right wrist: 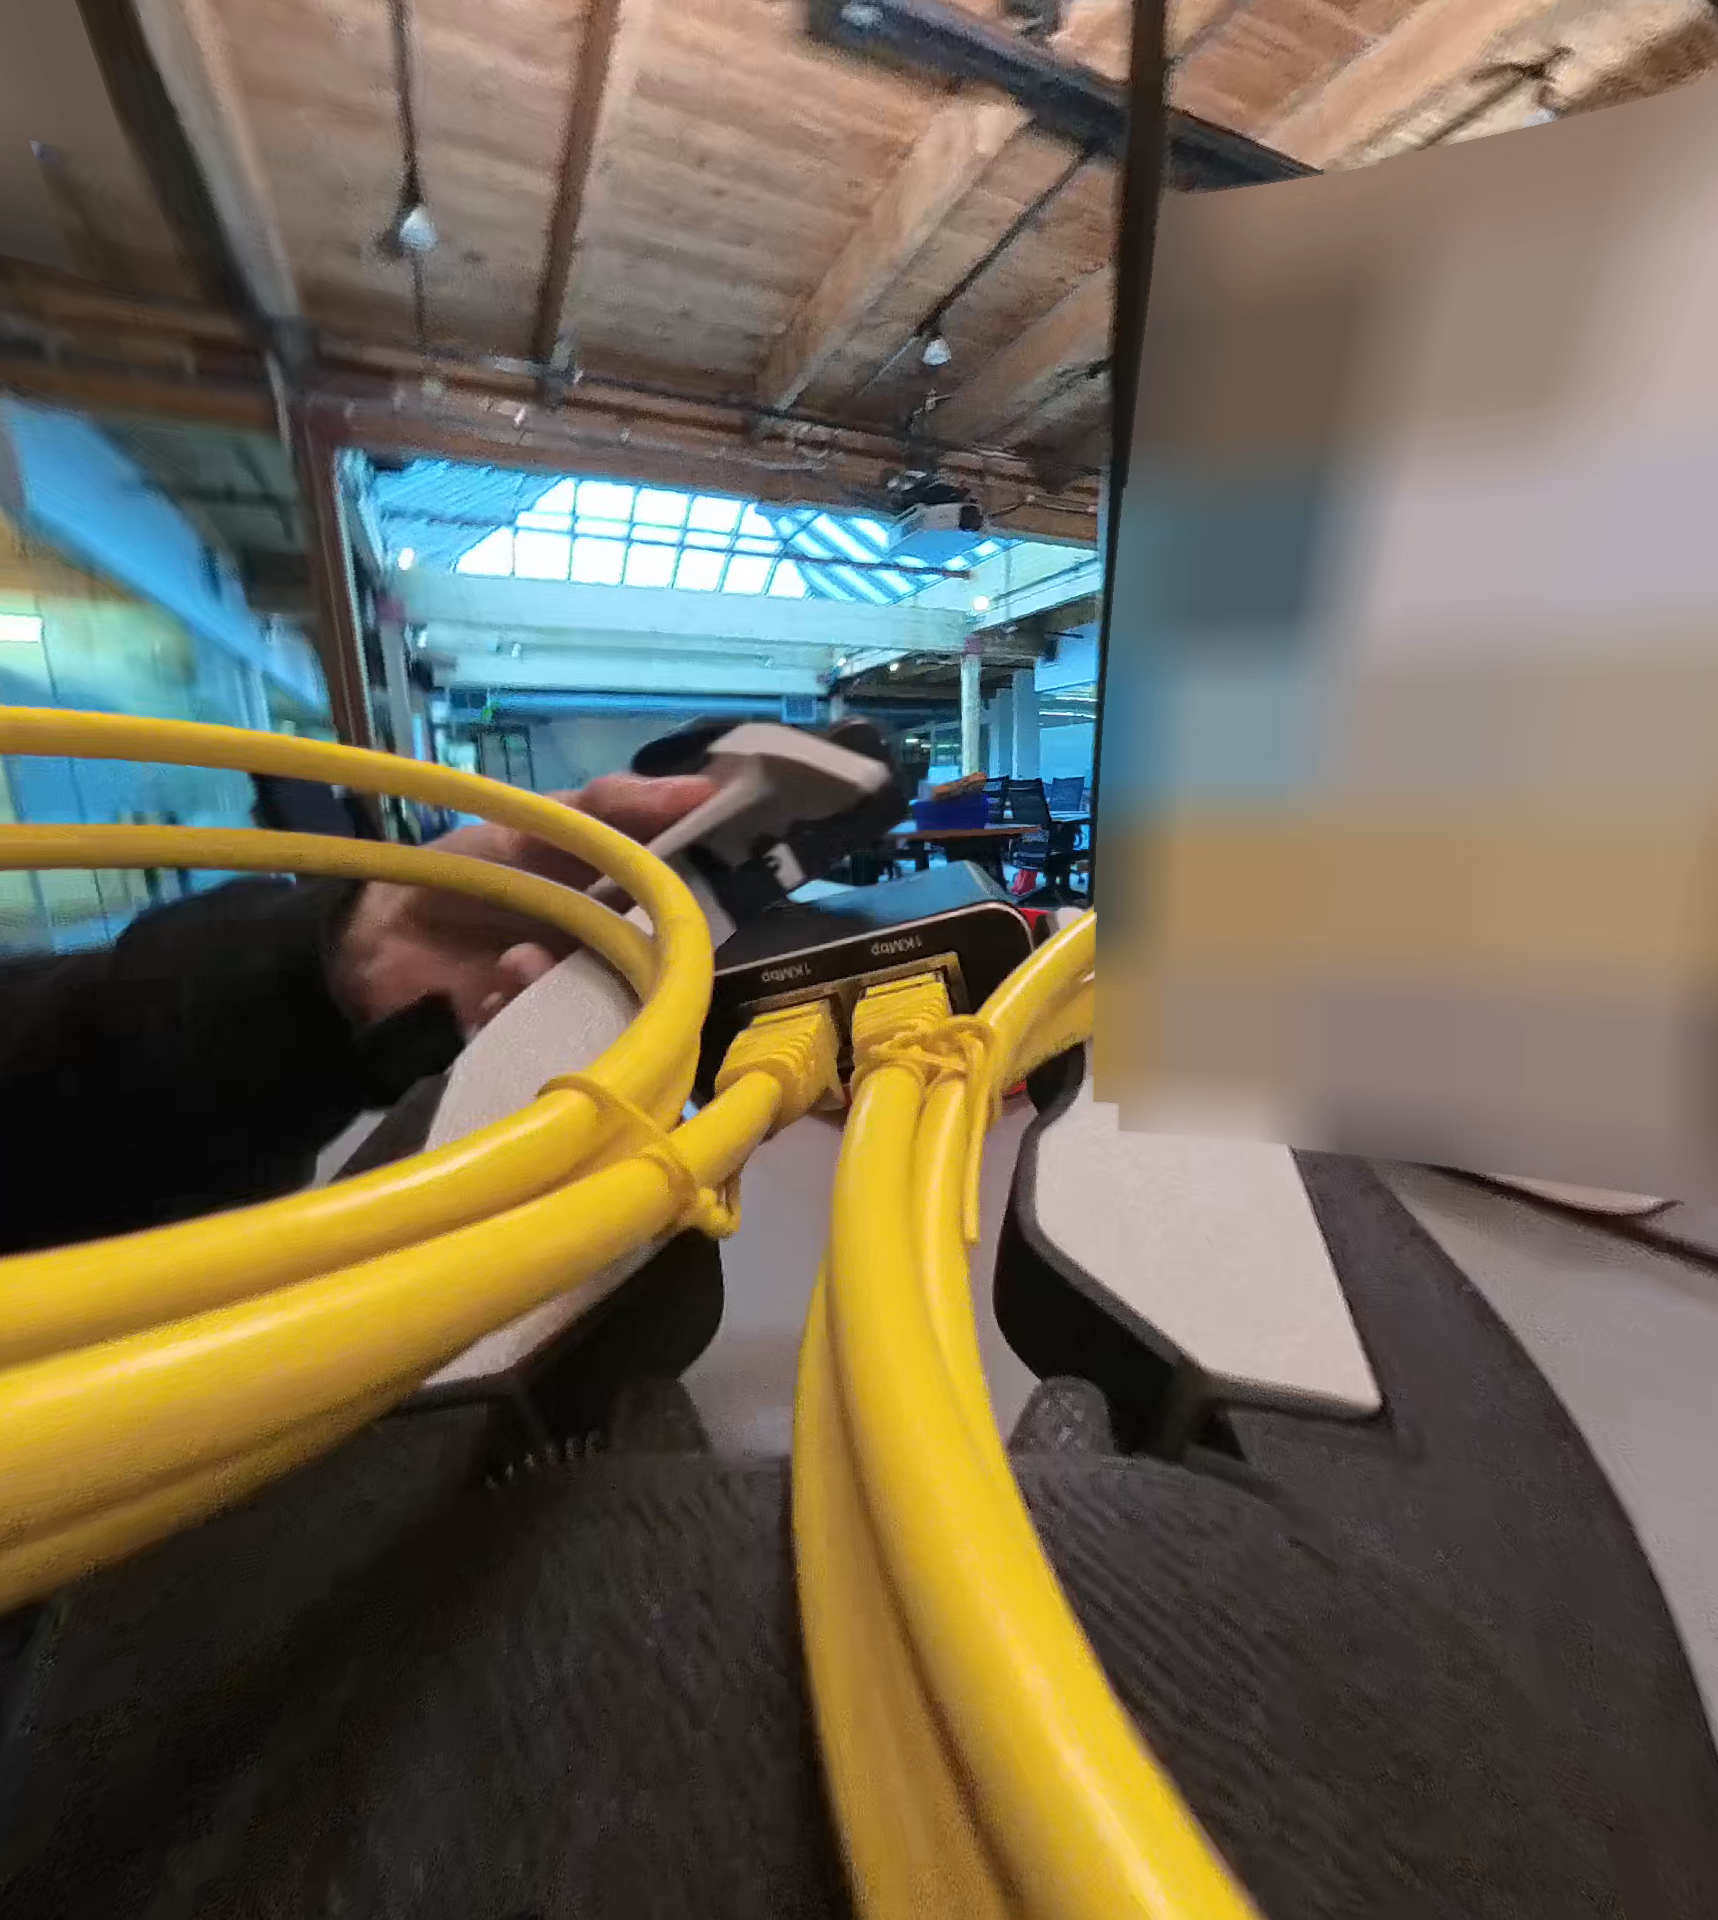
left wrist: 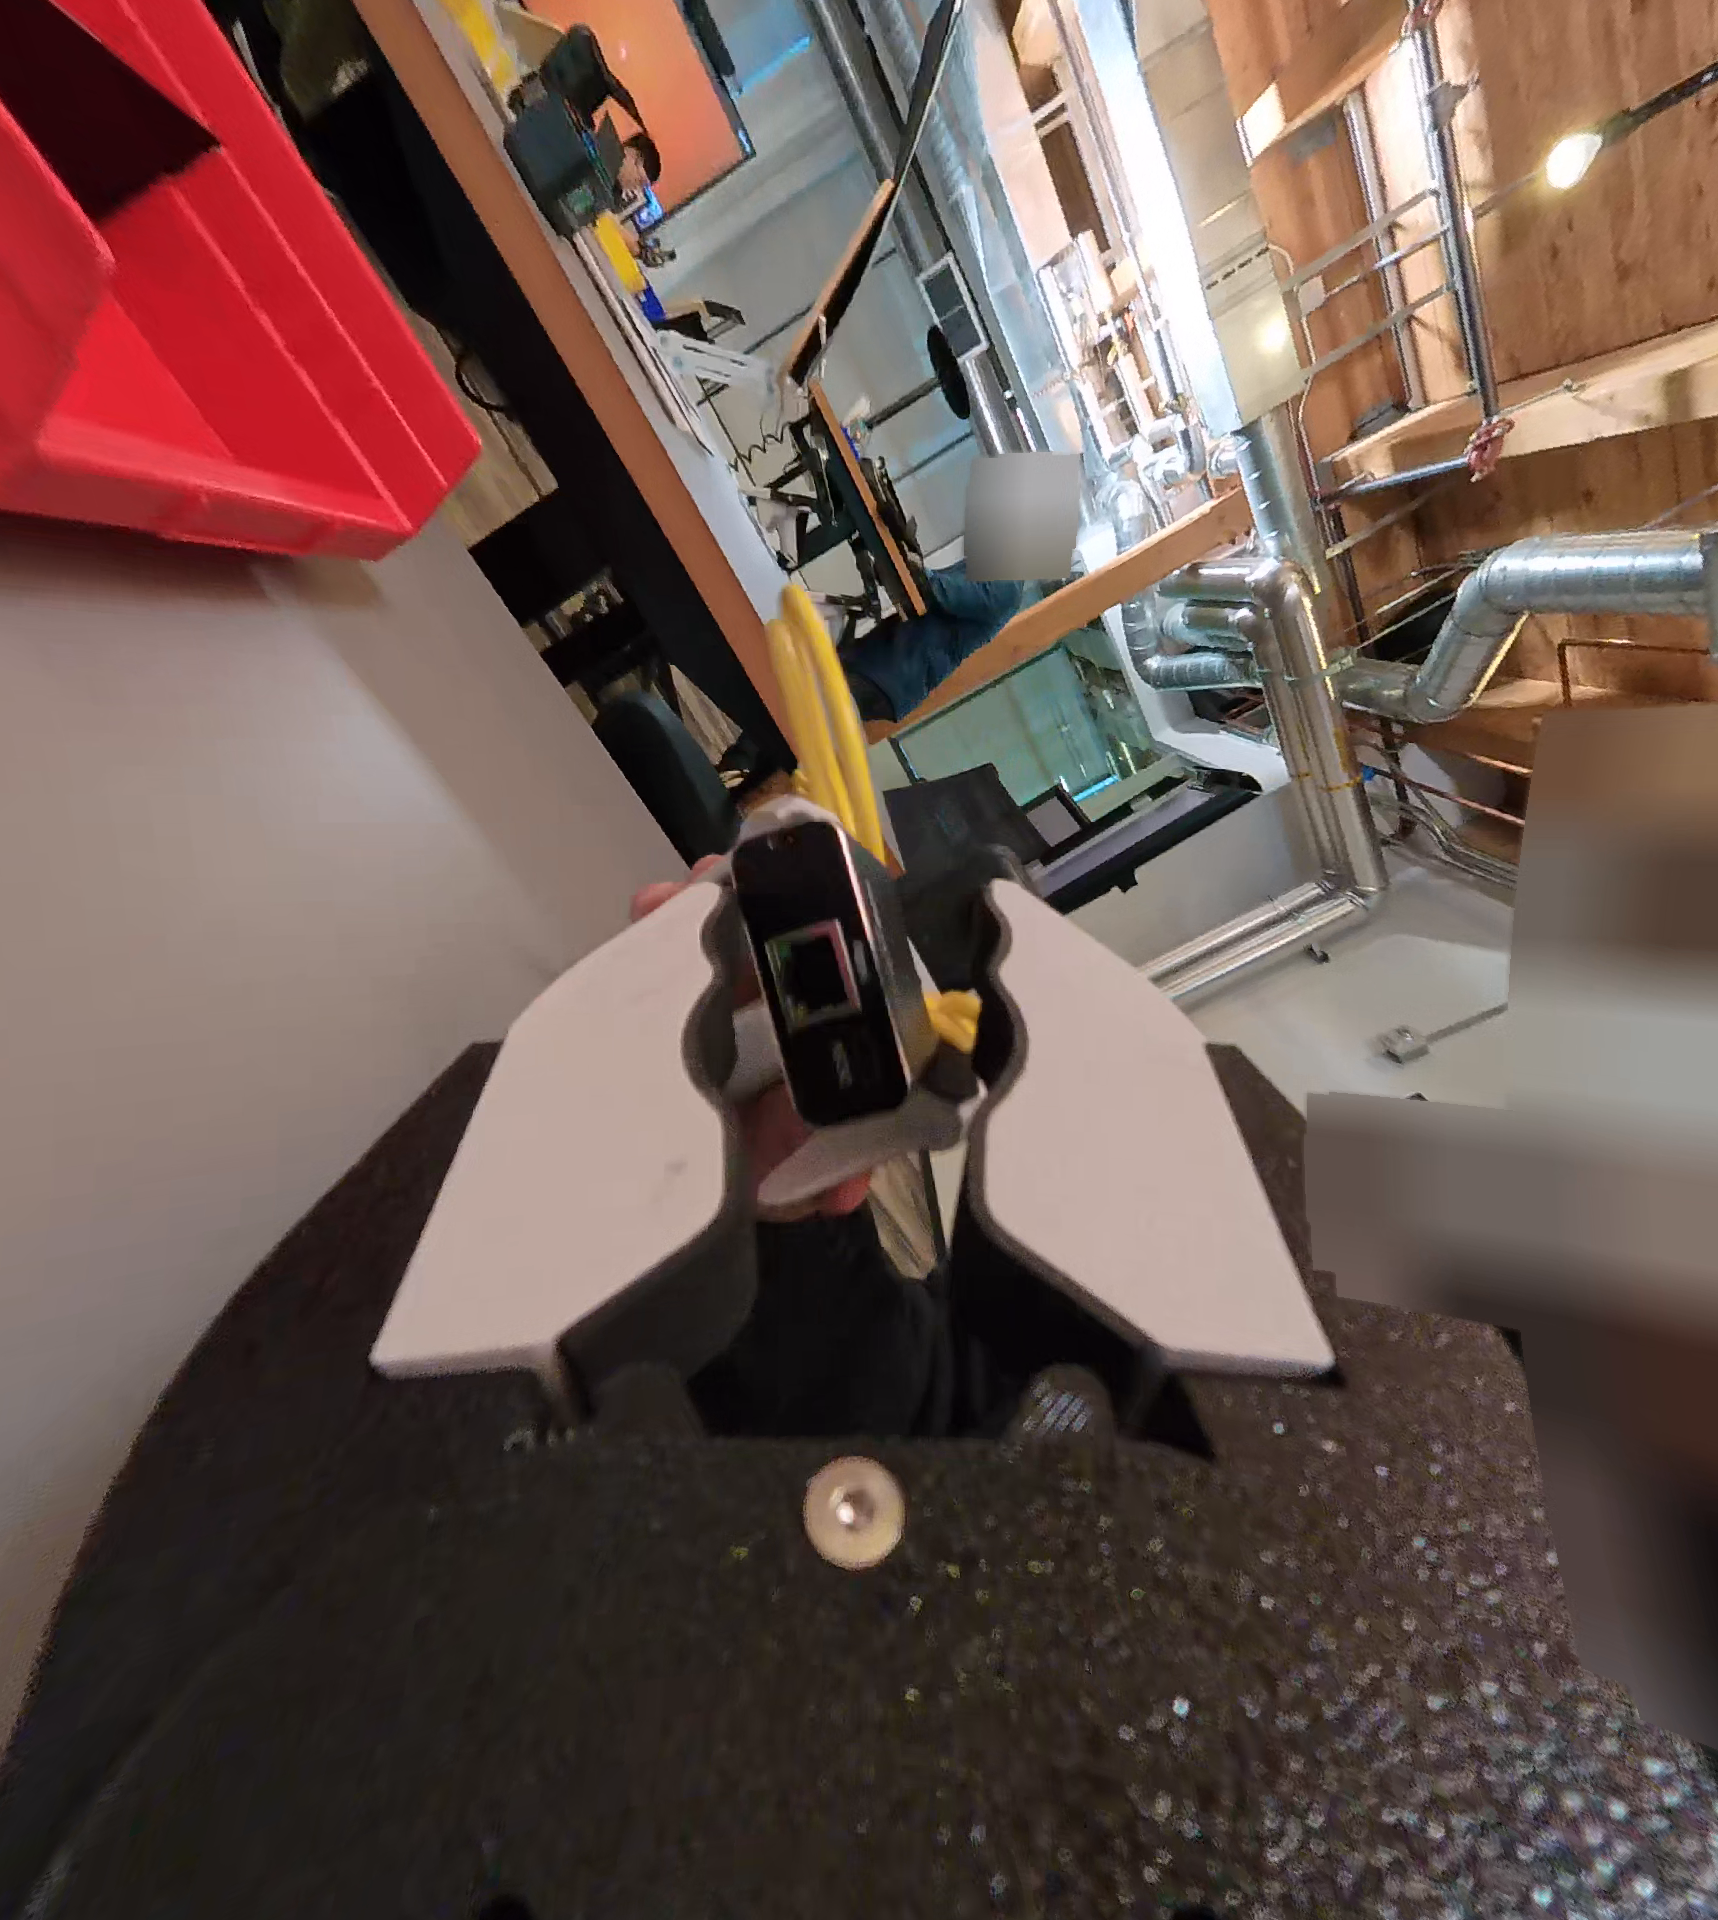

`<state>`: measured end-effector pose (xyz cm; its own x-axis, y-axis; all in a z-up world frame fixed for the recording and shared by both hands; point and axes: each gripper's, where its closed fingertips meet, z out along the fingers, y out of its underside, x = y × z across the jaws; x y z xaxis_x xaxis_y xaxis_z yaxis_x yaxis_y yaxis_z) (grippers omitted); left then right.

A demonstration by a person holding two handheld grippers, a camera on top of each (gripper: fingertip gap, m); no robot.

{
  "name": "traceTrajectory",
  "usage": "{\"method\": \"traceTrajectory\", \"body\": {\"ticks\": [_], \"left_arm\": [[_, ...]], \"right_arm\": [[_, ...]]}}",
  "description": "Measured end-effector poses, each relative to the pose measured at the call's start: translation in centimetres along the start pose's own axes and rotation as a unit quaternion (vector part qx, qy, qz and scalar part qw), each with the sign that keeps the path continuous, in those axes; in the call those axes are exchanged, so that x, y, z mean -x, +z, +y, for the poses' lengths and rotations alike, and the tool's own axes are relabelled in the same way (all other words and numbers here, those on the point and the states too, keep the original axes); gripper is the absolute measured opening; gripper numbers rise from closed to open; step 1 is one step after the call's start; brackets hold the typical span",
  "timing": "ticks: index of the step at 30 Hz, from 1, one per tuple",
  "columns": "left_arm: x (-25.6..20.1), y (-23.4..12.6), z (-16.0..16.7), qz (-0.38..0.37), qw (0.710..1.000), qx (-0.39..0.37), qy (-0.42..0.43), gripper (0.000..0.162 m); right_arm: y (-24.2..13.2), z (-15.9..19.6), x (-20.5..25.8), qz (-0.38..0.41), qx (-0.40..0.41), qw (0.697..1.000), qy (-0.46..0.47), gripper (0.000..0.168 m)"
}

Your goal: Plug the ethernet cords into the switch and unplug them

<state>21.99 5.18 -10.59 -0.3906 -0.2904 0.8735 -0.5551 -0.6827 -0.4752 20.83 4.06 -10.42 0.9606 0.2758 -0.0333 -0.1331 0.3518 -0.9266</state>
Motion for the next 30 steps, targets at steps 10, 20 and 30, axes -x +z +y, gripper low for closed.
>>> {"method": "traceTrajectory", "body": {"ticks": [10,20,30], "left_arm": [[1.7,0.8,2.0,-0.012,0.999,0.007,-0.051,0.03],[1.9,-0.1,1.9,-0.032,0.999,0.009,-0.025,0.045],[-1.1,-10.4,-3.5,-0.117,0.963,-0.098,0.224,0.044]], "right_arm": [[0.9,2.0,0.9,-0.038,0.057,0.996,0.062,0.064],[1.2,2.7,0.7,-0.037,0.053,0.992,0.109,0.064],[2.1,2.5,0.4,-0.053,0.024,0.982,0.178,0.064]]}}
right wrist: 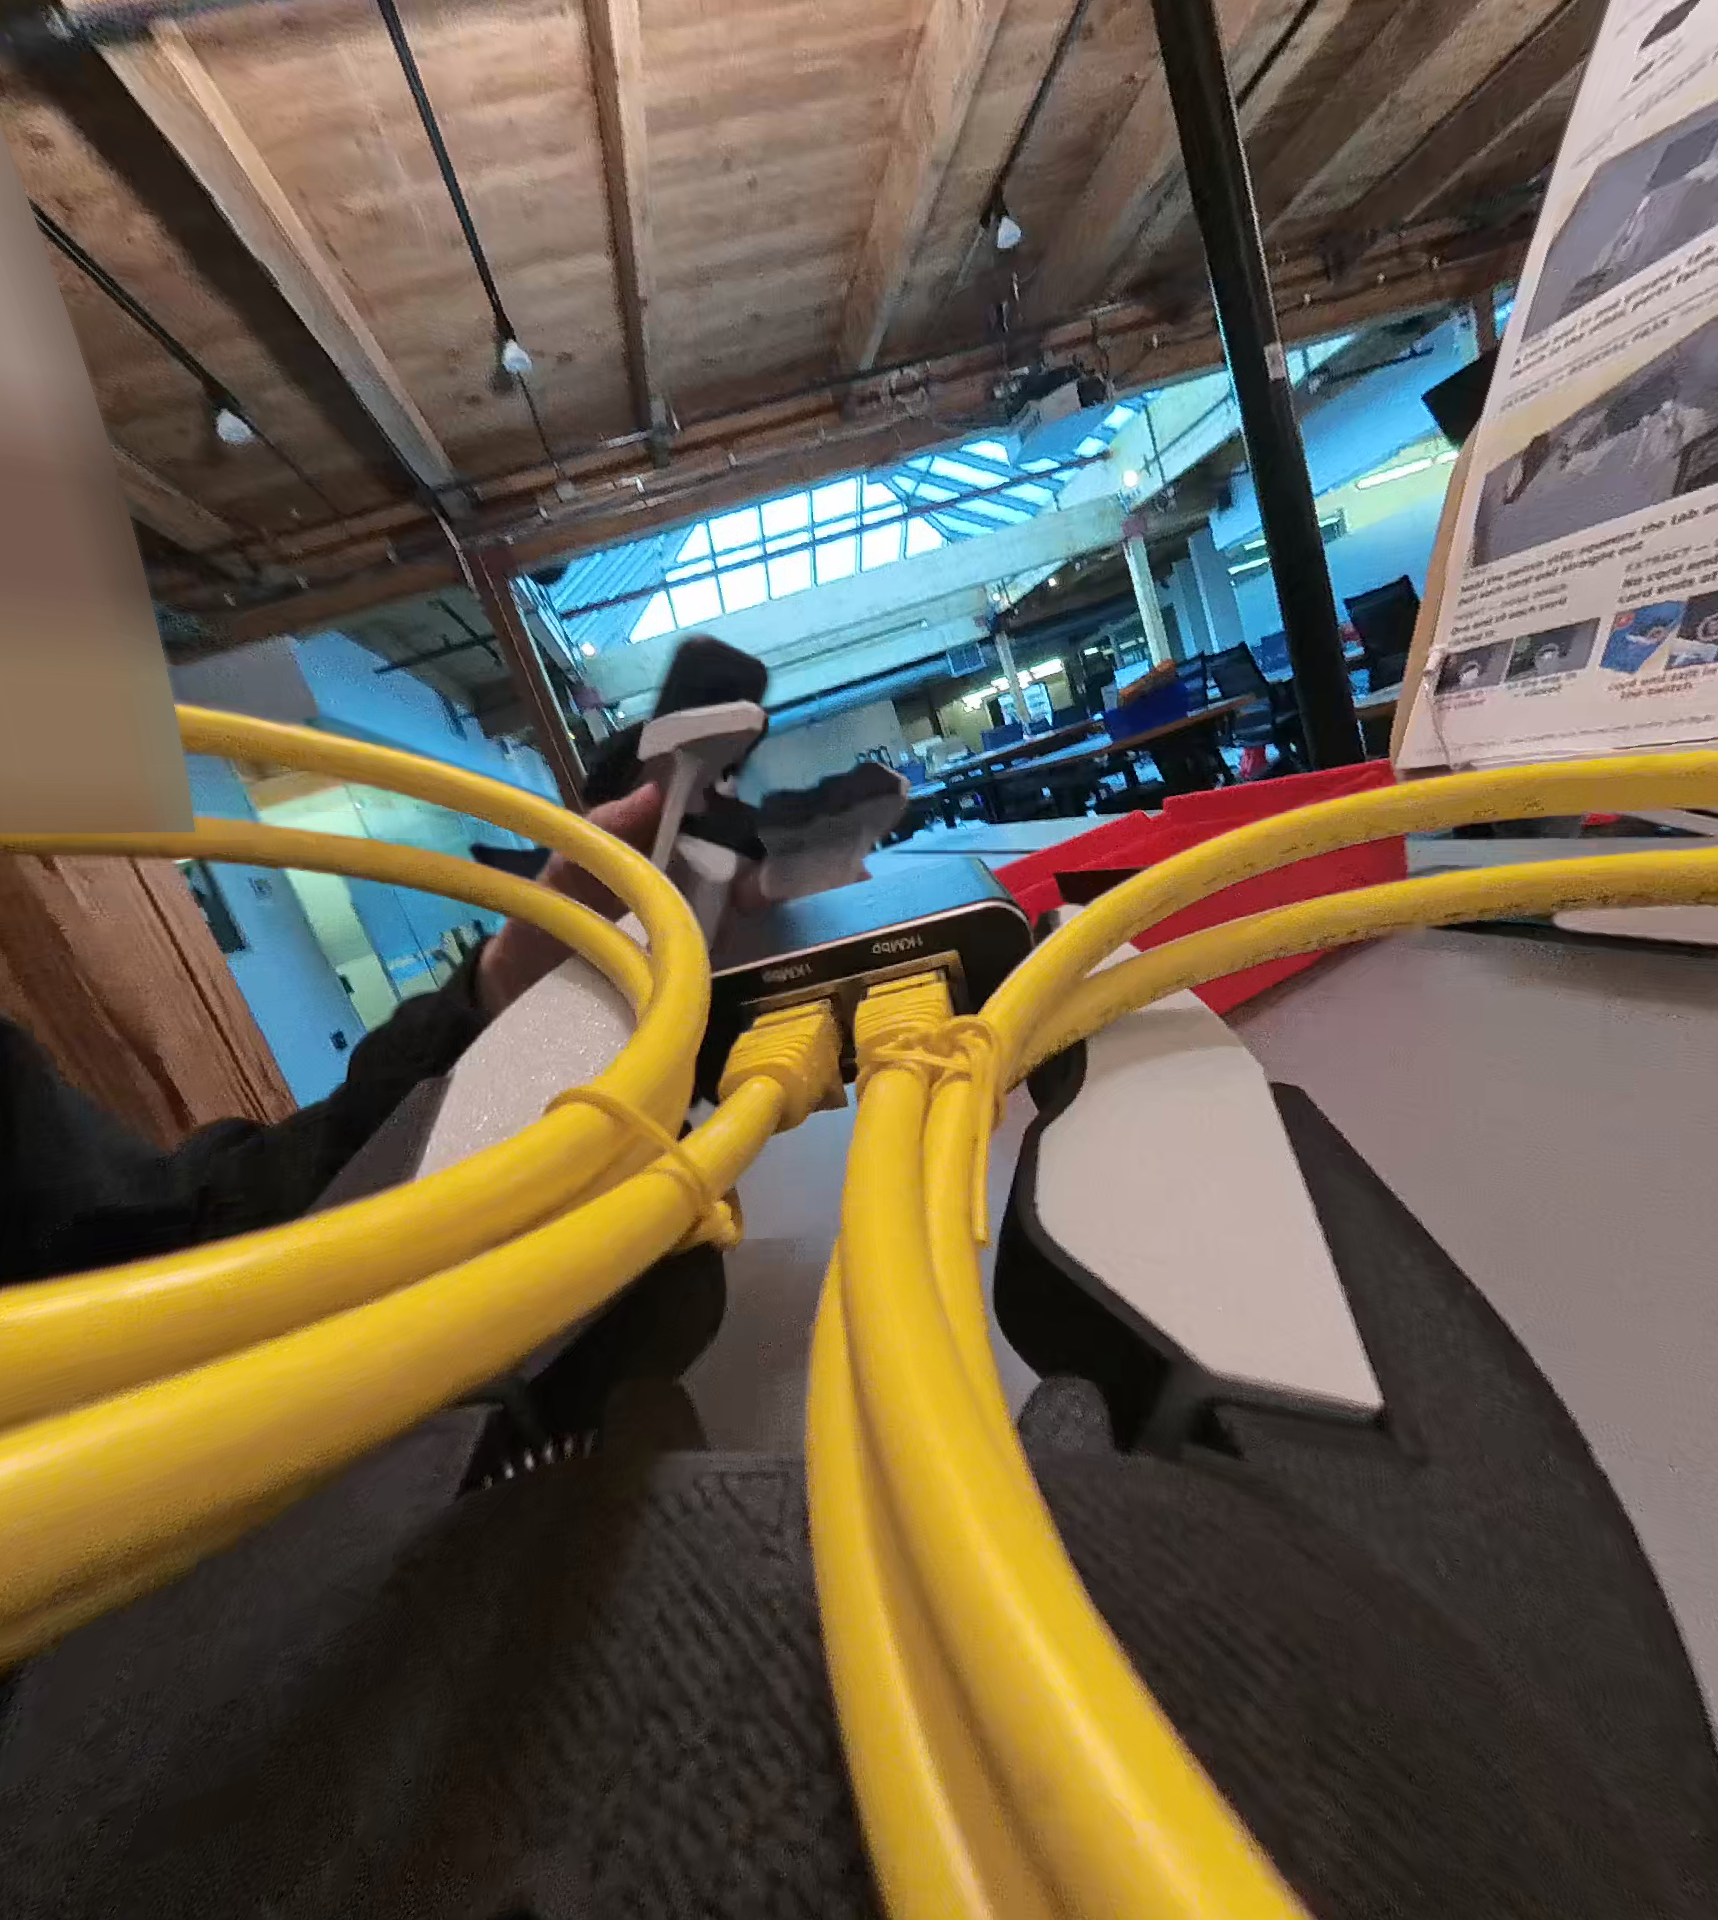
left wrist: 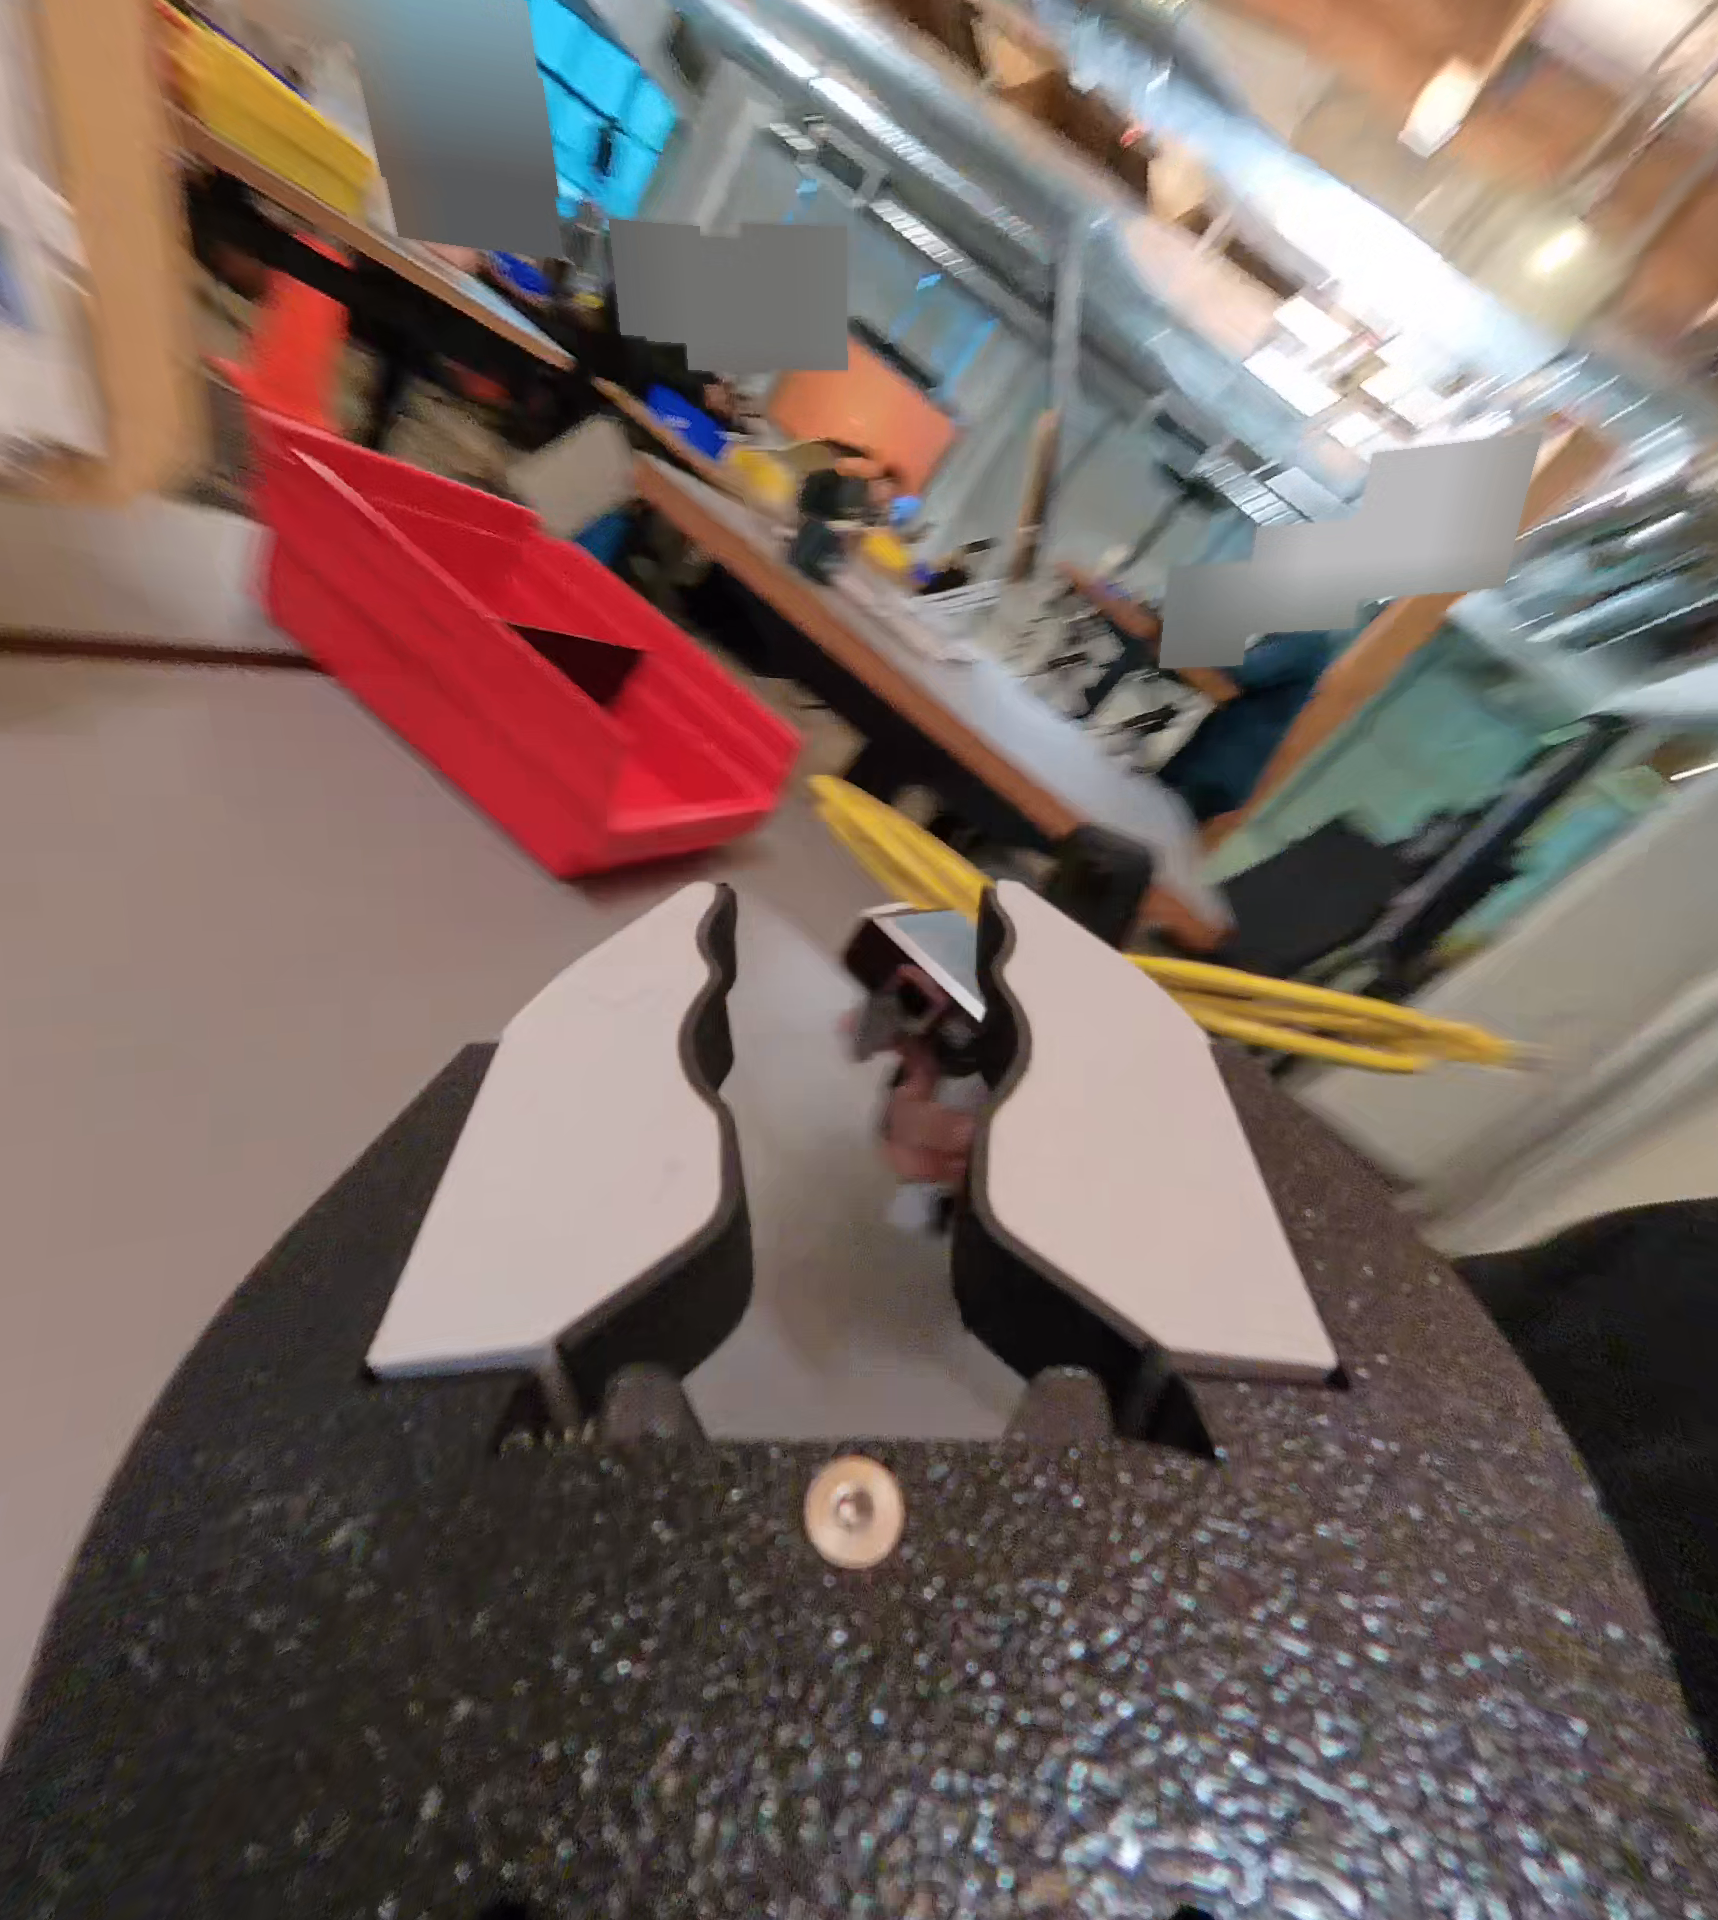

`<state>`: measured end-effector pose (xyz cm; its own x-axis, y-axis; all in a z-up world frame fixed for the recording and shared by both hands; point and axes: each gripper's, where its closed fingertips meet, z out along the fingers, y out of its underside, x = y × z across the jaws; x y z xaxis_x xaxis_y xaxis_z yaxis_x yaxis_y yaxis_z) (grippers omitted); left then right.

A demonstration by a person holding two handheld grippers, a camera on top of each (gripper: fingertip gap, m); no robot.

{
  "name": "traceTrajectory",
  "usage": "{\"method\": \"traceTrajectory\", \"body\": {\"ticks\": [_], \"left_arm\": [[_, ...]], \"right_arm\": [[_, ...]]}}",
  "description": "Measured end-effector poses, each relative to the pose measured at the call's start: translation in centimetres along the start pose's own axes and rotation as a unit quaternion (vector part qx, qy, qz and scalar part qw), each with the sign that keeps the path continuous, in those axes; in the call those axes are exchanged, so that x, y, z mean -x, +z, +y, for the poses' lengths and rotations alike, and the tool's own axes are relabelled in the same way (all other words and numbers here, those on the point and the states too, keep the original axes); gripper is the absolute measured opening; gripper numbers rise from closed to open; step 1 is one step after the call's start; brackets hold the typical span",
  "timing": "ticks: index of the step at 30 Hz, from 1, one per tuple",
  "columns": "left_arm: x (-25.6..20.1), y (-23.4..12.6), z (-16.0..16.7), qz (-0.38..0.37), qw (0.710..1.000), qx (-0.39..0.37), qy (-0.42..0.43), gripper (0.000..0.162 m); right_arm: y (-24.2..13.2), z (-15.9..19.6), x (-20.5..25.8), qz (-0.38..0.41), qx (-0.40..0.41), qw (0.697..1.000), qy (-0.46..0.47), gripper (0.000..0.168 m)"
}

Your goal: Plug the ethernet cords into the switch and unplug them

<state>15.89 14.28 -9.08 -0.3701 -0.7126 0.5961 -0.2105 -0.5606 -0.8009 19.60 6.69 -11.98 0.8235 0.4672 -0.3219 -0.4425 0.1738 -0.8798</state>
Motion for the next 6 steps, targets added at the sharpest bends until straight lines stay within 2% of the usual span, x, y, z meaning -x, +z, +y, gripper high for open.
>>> {"method": "traceTrajectory", "body": {"ticks": [3,6], "left_arm": [[3.5,-5.0,-3.2,-0.126,0.983,0.024,0.129,0.042],[8.0,-10.2,-5.8,-0.222,0.94,0.107,0.237,0.036]], "right_arm": [[1.0,0.3,-0.7,-0.005,0.008,1.0,-0.001,0.064],[2.2,-0.1,-1.6,-0.018,0.001,1.0,0.009,0.064]]}}
